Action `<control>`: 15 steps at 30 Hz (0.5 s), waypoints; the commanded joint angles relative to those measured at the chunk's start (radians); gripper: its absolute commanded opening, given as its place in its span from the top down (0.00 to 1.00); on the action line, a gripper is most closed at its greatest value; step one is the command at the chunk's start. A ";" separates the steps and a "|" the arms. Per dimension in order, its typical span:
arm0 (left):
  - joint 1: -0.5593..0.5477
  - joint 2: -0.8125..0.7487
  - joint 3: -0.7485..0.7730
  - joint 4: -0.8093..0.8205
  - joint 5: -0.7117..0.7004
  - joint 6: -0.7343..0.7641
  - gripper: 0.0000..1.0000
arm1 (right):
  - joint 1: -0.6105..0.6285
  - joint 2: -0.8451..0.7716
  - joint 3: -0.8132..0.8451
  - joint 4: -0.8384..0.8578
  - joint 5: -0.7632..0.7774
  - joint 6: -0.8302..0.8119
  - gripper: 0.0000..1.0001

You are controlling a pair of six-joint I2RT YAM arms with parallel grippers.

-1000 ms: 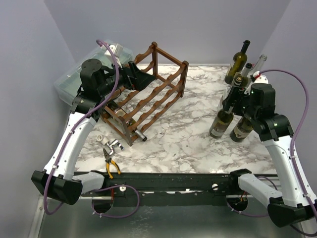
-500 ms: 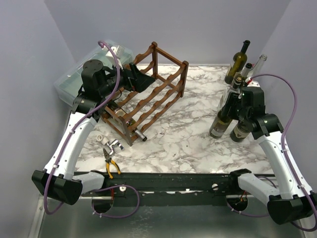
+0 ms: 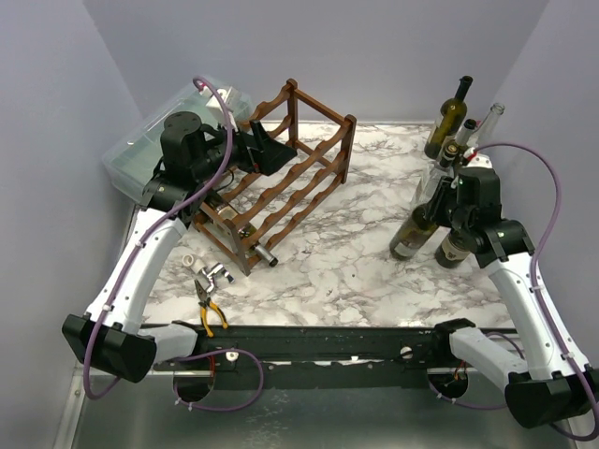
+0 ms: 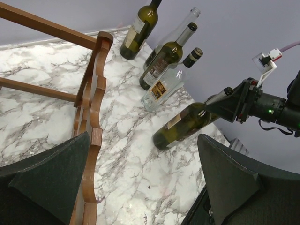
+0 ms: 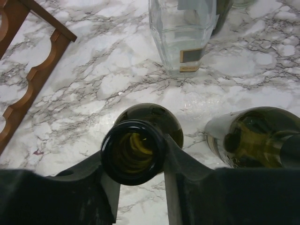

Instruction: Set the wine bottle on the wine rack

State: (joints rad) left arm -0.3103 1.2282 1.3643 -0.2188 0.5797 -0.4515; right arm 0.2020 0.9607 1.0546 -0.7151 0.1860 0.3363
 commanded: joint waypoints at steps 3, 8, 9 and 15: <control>-0.034 0.028 0.001 -0.008 -0.002 0.017 0.01 | 0.002 -0.038 -0.036 0.085 -0.156 0.041 0.75; -0.103 0.034 0.012 -0.049 -0.109 0.053 0.01 | 0.002 -0.045 -0.094 0.157 -0.274 0.108 0.90; -0.128 0.036 0.019 -0.068 -0.146 0.070 0.01 | 0.001 -0.045 -0.098 0.164 -0.284 0.118 0.92; -0.333 0.088 0.057 -0.173 -0.420 0.175 0.01 | 0.001 -0.047 -0.108 0.219 -0.375 0.208 0.99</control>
State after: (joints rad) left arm -0.5198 1.2758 1.3800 -0.2989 0.3988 -0.3702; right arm 0.2020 0.9230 0.9546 -0.5926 -0.0708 0.4522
